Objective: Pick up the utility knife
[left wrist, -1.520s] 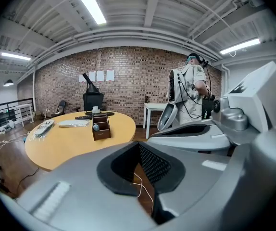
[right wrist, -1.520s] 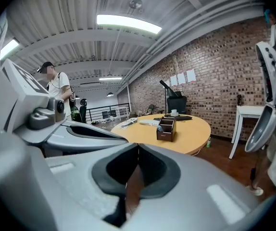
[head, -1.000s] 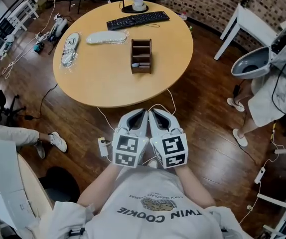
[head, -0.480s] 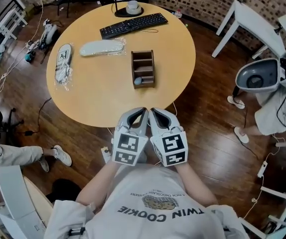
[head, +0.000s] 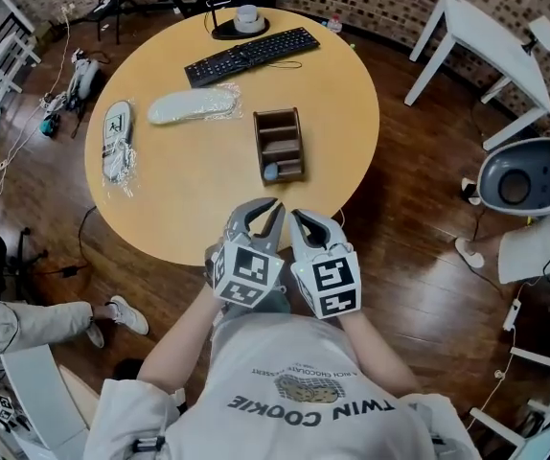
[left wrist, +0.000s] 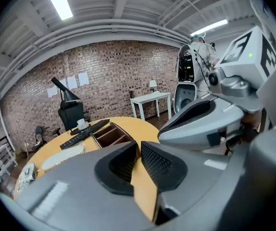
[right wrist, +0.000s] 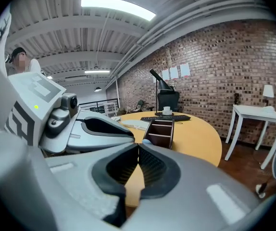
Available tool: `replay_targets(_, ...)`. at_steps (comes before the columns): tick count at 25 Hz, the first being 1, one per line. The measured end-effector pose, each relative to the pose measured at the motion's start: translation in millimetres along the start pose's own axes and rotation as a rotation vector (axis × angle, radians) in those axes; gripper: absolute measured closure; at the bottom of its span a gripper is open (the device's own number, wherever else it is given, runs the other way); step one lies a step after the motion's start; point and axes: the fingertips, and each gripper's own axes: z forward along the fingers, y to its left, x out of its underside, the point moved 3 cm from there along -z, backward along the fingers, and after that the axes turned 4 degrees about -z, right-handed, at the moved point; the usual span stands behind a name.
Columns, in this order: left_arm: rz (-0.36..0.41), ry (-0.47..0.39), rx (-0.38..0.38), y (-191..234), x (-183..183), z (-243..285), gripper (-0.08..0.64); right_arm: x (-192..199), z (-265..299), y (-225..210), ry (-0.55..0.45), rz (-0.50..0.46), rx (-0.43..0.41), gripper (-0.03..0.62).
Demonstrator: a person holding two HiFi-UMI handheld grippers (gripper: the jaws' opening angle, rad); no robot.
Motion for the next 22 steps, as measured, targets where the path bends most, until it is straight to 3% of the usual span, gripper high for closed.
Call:
replay_targets(14, 0.383, 0.113, 0.092, 25, 27, 50, 0.45, 6, 18, -9, 0.012, 0.036, 0.064, 0.589)
replay_targets(22, 0.499, 0.146, 0.122, 37, 35, 76, 0.425, 10, 28, -17, 0.023, 0.059, 0.092, 0.589)
